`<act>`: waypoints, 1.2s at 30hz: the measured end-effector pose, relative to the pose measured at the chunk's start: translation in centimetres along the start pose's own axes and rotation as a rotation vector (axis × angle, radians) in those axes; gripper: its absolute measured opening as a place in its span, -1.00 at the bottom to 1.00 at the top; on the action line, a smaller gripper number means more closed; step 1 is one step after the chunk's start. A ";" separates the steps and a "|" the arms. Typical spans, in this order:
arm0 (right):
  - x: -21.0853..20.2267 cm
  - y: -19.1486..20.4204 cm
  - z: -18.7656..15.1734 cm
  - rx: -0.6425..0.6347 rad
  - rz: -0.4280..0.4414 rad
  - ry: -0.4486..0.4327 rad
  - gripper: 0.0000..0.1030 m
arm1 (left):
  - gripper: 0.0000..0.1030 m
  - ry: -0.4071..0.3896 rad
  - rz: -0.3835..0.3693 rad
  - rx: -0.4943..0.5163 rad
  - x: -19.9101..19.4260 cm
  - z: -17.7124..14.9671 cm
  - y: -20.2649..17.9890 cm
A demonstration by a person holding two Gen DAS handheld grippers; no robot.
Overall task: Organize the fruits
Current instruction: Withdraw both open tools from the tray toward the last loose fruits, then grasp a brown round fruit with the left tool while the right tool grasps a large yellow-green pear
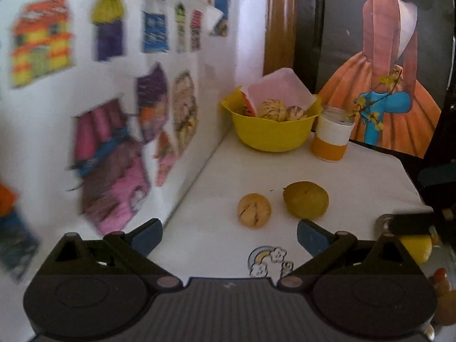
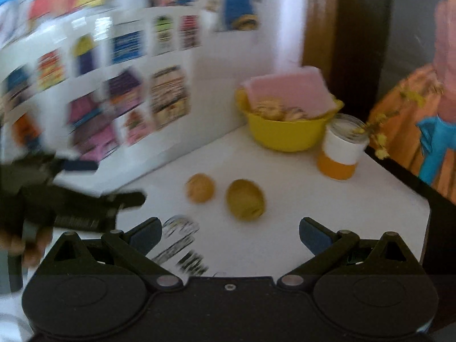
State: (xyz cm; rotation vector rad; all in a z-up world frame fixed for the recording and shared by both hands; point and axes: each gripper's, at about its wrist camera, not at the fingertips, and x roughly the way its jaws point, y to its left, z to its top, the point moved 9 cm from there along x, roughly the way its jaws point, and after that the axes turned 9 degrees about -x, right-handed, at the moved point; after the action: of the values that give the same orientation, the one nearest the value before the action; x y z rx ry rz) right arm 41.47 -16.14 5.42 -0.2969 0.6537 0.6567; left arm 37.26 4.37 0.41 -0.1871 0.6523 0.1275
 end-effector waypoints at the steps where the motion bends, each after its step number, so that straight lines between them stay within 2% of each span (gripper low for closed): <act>1: 0.9 -0.7 0.2 0.025 -0.003 0.008 0.99 | 0.99 0.003 -0.006 0.003 0.9 0.0 -0.2; 7: 6.4 -3.6 1.1 0.095 -0.015 0.046 0.98 | 0.99 0.012 -0.041 0.036 5.1 -0.4 -0.6; 12: 10.8 -4.5 0.6 0.211 0.044 0.106 0.90 | 0.99 0.036 -0.073 0.048 8.1 -0.7 -1.4; 17: 13.7 -4.1 0.3 0.248 0.092 0.153 0.78 | 0.98 0.051 -0.063 0.077 10.4 -1.0 -2.0; 20: 14.9 -3.5 0.0 0.245 0.109 0.174 0.71 | 0.88 0.060 -0.058 0.070 11.5 -1.0 -2.0; 26: 16.2 -3.1 -0.5 0.247 0.122 0.189 0.47 | 0.57 0.078 -0.087 0.055 12.7 -1.1 -2.2; 30: 16.3 -2.9 -0.4 0.258 0.136 0.168 0.24 | 0.27 0.086 -0.113 0.071 13.0 -1.4 -2.5; 35: 16.6 -2.3 -0.8 0.266 0.150 0.177 0.18 | 0.19 0.072 -0.110 0.082 13.0 -1.3 -2.8; 36: 16.6 -2.2 -0.8 0.263 0.149 0.173 0.17 | 0.12 0.071 -0.110 0.077 13.0 -1.3 -2.8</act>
State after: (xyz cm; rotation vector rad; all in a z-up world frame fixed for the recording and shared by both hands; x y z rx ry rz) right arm 52.54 -10.45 -5.80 -0.0603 0.9246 0.6829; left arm 47.26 2.11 -8.22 -0.1532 0.7151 -0.0100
